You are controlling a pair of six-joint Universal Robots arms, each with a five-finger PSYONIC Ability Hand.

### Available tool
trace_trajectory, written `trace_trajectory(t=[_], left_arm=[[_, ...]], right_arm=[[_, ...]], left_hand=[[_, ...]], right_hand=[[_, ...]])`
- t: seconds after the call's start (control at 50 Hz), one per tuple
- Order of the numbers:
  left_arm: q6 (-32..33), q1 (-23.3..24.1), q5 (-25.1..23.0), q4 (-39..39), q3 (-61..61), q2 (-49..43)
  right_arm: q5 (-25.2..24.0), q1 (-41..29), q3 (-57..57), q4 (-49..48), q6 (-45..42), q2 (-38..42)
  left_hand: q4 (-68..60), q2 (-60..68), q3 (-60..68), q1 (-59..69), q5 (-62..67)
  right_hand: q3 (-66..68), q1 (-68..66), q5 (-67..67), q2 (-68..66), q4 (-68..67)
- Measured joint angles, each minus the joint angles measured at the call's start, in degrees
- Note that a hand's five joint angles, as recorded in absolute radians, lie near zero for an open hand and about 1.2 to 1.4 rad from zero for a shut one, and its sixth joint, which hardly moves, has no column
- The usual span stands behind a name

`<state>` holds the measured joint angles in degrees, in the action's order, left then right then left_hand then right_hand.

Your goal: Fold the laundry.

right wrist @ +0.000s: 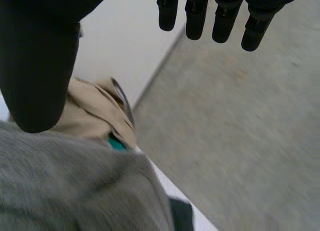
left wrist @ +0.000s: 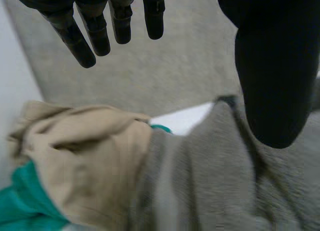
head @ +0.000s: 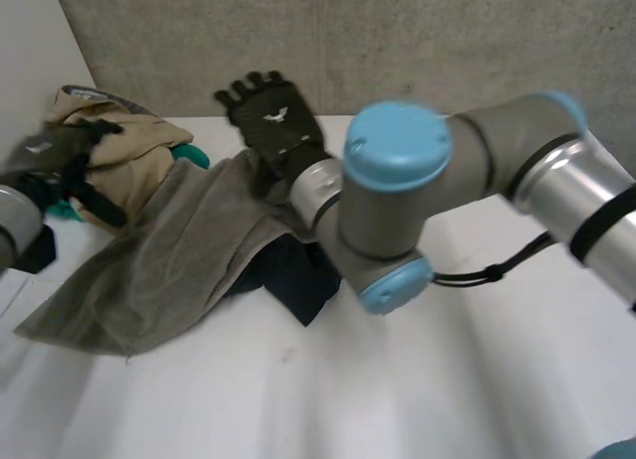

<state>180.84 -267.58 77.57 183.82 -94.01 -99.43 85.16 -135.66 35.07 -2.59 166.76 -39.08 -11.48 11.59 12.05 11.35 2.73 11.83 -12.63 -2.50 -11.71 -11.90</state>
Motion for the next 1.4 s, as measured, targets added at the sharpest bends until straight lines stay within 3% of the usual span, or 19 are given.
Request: trace_trajectory(t=[0.24,0.44,0.52,0.54,0.56,0.58,0.62,0.8,0.9,1.06,1.12,1.14,1.18,1.36,1.4], left_arm=[[9.36,10.82,2.01,-2.29,5.05,-11.89],[13.59,12.91,5.84,-4.61,7.77,-16.77],[14.03,12.89,6.83,-4.58,8.05,-17.15],[14.07,12.87,6.97,-4.52,8.1,-17.25],[14.08,12.84,7.03,-4.48,8.14,-17.3],[14.08,12.79,7.15,-4.43,8.25,-17.35],[14.04,12.66,7.4,-4.35,8.53,-17.3],[13.19,10.93,11.41,-3.5,14.79,-12.59],[12.42,5.08,16.06,-0.61,30.1,-13.2],[11.88,-1.98,20.93,-1.17,57.59,-28.2],[11.68,-1.83,19.16,-3.48,63.63,-34.34],[11.75,-1.41,18.13,-4.31,63.89,-35.62],[12.15,-0.6,16.45,-5.24,62.49,-36.41],[15.78,3.39,11.61,0.3,36.2,-26.12],[16.11,4.22,10.85,3.57,29.6,-23.14]], right_arm=[[2.18,5.0,10.8,6.02,-3.88,-5.79],[4.09,6.32,14.8,12.06,-4.52,-6.76],[4.75,6.58,16.82,13.69,-1.84,-7.95],[4.9,6.6,17.61,13.96,-0.71,-8.37],[4.97,6.59,18.13,14.1,-0.01,-8.59],[5.06,6.53,18.93,14.24,1.08,-8.83],[5.19,6.36,20.18,14.37,2.73,-8.98],[7.11,3.67,22.19,13.27,8.46,-5.58],[9.33,1.61,19.27,12.54,7.43,-2.76],[10.3,-0.23,18.35,11.88,3.26,-2.07],[11.03,-0.5,18.72,10.68,1.86,-1.78],[11.43,-0.52,18.8,9.97,1.54,-1.6],[12.08,-0.52,18.79,8.57,1.2,-1.21],[11.74,-1.09,13.9,0.03,1.06,4.3],[11.11,-1.3,11.82,-0.08,1.11,6.2]], left_hand=[[0.0,0.0,0.0,0.0,0.0],[-0.01,0.0,0.0,0.0,0.0],[-11.91,11.69,11.15,13.74,10.8],[-28.31,29.27,27.46,29.43,26.86],[-36.94,37.82,36.07,37.04,35.21],[-47.46,48.15,47.4,46.34,45.4],[-54.4,54.54,53.35,50.47,51.61],[-56.94,56.72,55.83,50.47,52.69],[-56.98,56.83,55.91,50.76,52.69],[-56.98,56.79,55.92,51.15,53.99],[-37.17,35.81,36.67,33.09,35.77],[-19.75,19.74,19.51,12.87,18.67],[-4.88,4.5,4.88,0.21,4.46],[0.08,-0.02,-0.08,-0.92,-0.03],[0.08,-0.04,-0.08,-0.92,-0.03]], right_hand=[[0.0,0.0,0.0,0.0,0.0],[0.0,0.0,0.0,0.0,0.0],[0.29,-0.2,-0.2,-0.36,-0.27],[1.79,-0.85,-1.47,-1.94,-1.72],[3.25,-2.24,-2.97,-3.67,-3.13],[6.25,-5.08,-5.86,-6.45,-6.05],[8.86,-8.02,-8.55,-8.85,-8.75],[9.49,-8.77,-9.18,-9.21,-9.49],[9.48,-8.68,-8.63,-9.15,-9.43],[2.21,-1.88,-1.09,-2.28,-2.49],[-0.12,0.1,0.03,0.09,0.05],[-0.12,0.1,0.04,0.09,0.07],[-0.12,0.1,0.03,0.09,0.07],[0.29,-0.16,-0.2,-0.34,-0.23],[8.63,-8.69,-8.32,-9.76,-8.43]])
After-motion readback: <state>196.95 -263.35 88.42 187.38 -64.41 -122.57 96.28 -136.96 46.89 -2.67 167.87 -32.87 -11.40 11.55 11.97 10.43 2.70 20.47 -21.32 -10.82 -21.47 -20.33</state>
